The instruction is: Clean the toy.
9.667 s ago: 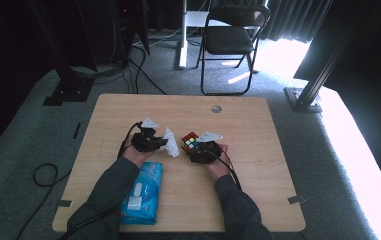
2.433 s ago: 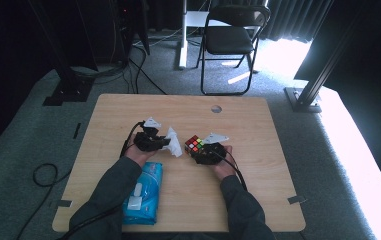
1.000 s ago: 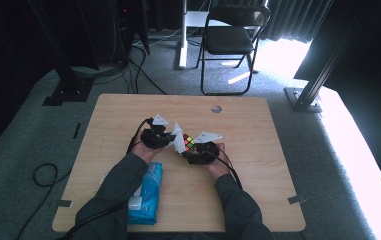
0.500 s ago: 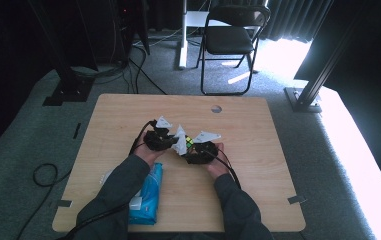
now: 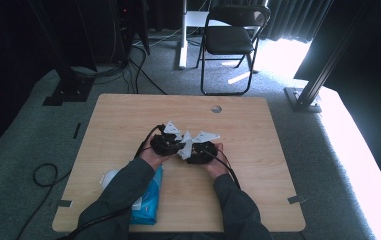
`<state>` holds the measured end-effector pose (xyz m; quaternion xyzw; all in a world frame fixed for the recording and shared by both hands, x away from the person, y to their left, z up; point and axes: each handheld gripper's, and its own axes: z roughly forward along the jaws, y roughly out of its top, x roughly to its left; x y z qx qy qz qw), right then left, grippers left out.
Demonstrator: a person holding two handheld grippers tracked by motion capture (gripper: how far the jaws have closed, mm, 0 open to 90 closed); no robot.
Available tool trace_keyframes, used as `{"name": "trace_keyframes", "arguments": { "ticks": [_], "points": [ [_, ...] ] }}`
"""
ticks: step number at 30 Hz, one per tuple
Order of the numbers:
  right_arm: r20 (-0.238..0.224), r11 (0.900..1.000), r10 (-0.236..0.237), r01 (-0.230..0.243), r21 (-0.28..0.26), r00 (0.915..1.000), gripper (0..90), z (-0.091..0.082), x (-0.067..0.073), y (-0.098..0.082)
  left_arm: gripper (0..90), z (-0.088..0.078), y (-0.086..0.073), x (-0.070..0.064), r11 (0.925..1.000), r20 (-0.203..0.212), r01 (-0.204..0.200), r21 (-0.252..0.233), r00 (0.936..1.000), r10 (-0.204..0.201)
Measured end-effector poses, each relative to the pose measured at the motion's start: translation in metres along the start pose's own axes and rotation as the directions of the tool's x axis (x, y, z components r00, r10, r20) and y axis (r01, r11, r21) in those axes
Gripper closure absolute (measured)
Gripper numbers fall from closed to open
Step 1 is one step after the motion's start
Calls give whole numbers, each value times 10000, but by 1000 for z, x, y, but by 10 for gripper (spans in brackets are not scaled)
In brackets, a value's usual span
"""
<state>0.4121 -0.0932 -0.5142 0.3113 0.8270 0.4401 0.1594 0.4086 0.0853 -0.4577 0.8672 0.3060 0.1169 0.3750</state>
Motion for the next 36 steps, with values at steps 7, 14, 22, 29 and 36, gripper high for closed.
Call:
{"name": "trace_keyframes", "arguments": {
  "ticks": [7, 14, 22, 29, 36],
  "points": [
    [33, 10000, 9, -9, 20, 10000, 343, 0, 0, 0, 828, 1, 0, -3, 10000, 206, -76, -24, 9998, 76],
    [60, 10000, -37, 37, -48, 10000, 343, 0, 2, 0, 827, 0, 1, -2, 9999, 209, -138, -16, 9997, 138],
    [-120, 9995, -256, 253, -208, 9996, 343, -2, 7, 3, 826, -2, 5, -3, 9997, 225, -130, -202, 9997, 134],
    [-262, 9987, -386, 377, -351, 9989, 343, -4, 10, 6, 823, -6, 5, 4, 9994, 73, 23, -350, 10000, -21],
    [-306, 9982, -469, 456, -402, 9984, 343, -5, 12, 7, 823, -11, 1, 15, 9989, -398, 284, -363, 9988, -298]
  ]
}}
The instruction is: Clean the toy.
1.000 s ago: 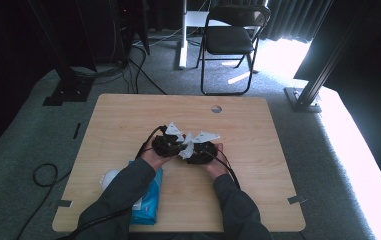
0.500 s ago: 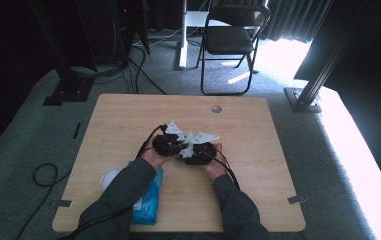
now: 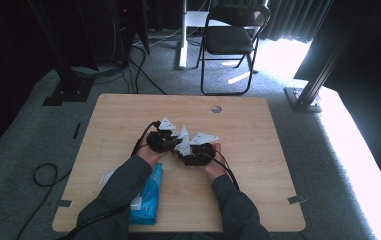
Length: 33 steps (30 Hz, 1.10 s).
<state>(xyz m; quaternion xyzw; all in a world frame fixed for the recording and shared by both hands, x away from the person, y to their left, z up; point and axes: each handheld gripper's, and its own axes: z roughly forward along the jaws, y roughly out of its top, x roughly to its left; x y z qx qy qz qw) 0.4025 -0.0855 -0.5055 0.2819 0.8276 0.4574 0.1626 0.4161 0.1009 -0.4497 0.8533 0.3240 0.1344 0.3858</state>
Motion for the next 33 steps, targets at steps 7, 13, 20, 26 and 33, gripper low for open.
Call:
{"name": "trace_keyframes", "arguments": {
  "ticks": [7, 13, 20, 26, 33],
  "points": [
    [-21, 10000, -67, 67, -45, 10000, 343, -3, 0, 1, 824, -3, -1, 10, 9998, -309, 220, 25, 9993, -219],
    [-77, 9999, -127, 127, -63, 9999, 344, -3, 2, 1, 824, -4, -3, 17, 9988, -586, 485, 44, 9971, -481],
    [-292, 9990, -430, 427, -116, 9986, 344, -4, 8, 3, 824, -4, -5, 22, 9973, -817, 735, 70, 9940, -727],
    [-445, 9987, -513, 509, -101, 9977, 344, -1, 11, 4, 824, -3, -4, 20, 9972, -835, 752, 12, 9937, -748],
    [-441, 9989, -457, 454, -80, 9980, 344, 0, 11, 4, 824, -3, -1, 10, 9994, -445, 333, 0, 9985, -333]
  ]
}}
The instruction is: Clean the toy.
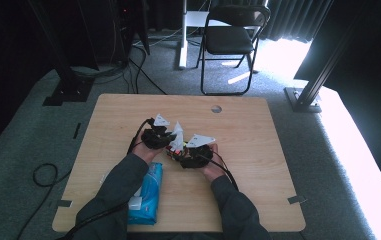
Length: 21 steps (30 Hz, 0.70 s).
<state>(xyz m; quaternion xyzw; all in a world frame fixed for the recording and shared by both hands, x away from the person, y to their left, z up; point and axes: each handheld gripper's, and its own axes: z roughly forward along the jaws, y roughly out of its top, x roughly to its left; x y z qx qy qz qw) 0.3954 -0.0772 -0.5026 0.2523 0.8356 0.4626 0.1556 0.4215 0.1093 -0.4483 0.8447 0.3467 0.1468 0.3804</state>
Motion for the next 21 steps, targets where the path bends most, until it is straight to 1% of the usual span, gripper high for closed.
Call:
{"name": "trace_keyframes", "arguments": {
  "ticks": [3, 9, 15, 18, 21],
  "points": [
    [25, 10000, -12, 12, 13, 10000, 344, 1, 0, 0, 824, 2, 2, -9, 9996, 185, -269, -11, 9995, 269],
    [99, 10000, 85, -85, 45, 9999, 344, 1, -1, 0, 824, 3, 3, -21, 9978, 381, -668, -35, 9970, 669],
    [202, 9996, 295, -295, -43, 9994, 344, -1, -5, -1, 824, 2, 5, -28, 9965, 635, -822, -126, 9945, 829],
    [237, 9994, 343, -341, -75, 9991, 344, -2, -6, -1, 823, 0, 5, -27, 9966, 701, -813, -159, 9941, 822],
    [325, 9991, 421, -418, -102, 9986, 343, -3, -7, -1, 824, -2, 4, -25, 9968, 675, -783, -164, 9946, 793]
  ]
}}
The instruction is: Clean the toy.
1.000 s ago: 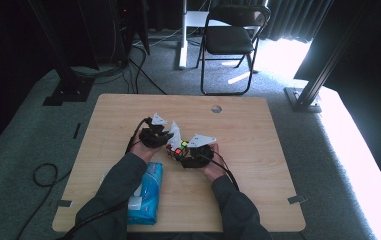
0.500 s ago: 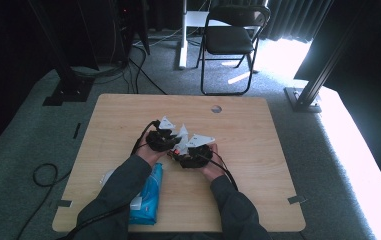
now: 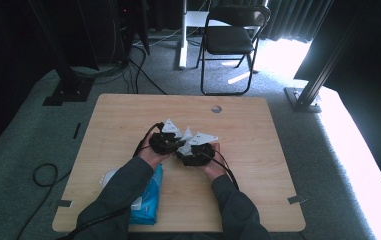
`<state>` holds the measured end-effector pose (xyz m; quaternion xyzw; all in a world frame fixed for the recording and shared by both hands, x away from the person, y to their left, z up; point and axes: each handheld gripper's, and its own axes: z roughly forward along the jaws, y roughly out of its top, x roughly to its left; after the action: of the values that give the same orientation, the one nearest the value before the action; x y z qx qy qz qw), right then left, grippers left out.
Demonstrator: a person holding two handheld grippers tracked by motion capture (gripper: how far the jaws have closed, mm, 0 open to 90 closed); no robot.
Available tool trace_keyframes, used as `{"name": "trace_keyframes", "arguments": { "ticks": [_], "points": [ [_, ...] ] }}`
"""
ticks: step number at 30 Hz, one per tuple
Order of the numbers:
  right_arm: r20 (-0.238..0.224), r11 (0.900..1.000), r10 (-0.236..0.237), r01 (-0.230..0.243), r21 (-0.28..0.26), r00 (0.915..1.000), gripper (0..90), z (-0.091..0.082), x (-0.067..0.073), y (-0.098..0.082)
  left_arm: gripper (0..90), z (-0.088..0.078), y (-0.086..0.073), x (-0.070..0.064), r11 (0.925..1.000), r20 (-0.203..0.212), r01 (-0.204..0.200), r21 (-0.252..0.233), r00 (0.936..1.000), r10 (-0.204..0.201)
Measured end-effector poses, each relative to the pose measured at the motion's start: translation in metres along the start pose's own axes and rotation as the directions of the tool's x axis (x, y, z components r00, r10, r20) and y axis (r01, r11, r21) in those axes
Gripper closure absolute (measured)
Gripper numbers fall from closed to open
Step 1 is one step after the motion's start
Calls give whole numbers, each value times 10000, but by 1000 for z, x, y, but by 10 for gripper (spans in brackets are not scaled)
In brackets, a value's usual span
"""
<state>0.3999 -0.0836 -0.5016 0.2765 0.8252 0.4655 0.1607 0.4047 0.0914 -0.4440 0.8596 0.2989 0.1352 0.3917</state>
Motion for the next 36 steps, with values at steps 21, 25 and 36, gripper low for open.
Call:
{"name": "trace_keyframes", "arguments": {
  "ticks": [21, 25, 36],
  "points": [
    [464, 9944, 1003, -985, -391, 9939, 344, -12, -19, -2, 821, -12, -19, 20, 9988, -483, 468, 172, 9978, -459],
    [545, 9924, 1180, -1158, -426, 9915, 344, -14, -22, -2, 822, -9, -20, 19, 9987, -396, 430, 264, 9983, -419],
    [478, 9912, 1273, -1253, -438, 9907, 344, -11, -19, 0, 822, -4, -16, 9, 9993, -183, 97, 370, 9998, -90]
  ]
}}
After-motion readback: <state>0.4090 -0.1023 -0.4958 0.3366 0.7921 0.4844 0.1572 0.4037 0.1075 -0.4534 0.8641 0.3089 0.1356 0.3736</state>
